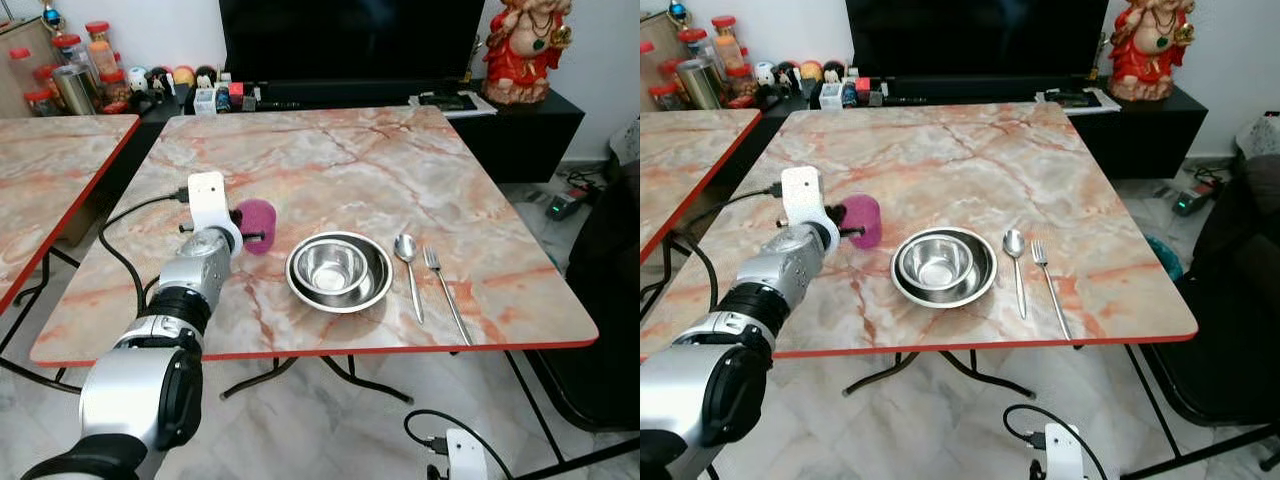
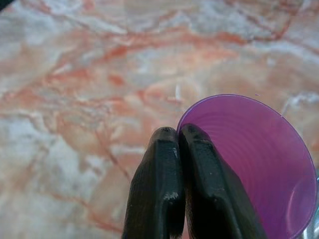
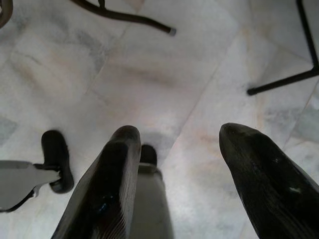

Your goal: Setting the table

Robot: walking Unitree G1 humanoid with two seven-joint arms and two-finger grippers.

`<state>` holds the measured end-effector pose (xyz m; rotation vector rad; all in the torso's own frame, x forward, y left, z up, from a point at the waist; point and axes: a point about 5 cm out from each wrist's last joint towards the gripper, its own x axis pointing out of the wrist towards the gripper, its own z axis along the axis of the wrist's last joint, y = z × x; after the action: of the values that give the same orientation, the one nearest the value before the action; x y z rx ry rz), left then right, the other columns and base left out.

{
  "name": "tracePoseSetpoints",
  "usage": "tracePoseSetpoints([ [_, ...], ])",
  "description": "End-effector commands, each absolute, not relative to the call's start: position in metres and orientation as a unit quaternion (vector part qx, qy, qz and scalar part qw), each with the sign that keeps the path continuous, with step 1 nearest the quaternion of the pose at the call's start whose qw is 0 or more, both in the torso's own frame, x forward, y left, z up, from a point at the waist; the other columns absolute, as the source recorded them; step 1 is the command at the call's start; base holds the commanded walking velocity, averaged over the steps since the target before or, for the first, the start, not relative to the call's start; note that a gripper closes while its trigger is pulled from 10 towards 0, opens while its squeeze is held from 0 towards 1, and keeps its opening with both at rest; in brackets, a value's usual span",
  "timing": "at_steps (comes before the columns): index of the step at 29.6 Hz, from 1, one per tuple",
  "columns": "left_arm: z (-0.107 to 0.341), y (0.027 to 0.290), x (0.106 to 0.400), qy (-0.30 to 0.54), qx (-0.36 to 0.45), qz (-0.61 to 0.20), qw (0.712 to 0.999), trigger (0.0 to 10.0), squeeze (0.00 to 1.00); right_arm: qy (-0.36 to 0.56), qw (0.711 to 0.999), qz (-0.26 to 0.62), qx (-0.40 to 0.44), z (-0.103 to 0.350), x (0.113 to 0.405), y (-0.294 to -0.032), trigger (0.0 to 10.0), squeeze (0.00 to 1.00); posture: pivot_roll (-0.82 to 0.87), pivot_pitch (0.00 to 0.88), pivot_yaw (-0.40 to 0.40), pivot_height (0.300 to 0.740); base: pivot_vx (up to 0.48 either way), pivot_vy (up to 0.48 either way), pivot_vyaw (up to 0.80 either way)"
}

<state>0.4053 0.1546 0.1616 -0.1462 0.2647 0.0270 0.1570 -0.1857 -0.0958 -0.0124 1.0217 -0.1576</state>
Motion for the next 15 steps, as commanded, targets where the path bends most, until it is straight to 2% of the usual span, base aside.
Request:
tracePoseSetpoints([
  [1,0.1682,0.1574,0.4082,0.134,-0.082,0.016,0.988,10.0,0.00,0.488,0.869,-0.083,0.003,-0.0964,0.1558,-0.1841,10.0,0.00,-0.03,0.000,0.058,0.740,0.000,0.000,0.00],
  [15,0.1705,0.1583,0.4101,0.121,-0.123,0.023,0.985,10.0,0.00,0.492,0.866,-0.090,0.009,-0.0988,0.1501,-0.1808,10.0,0.00,-0.03,0.000,0.076,0.740,0.000,0.000,0.00],
])
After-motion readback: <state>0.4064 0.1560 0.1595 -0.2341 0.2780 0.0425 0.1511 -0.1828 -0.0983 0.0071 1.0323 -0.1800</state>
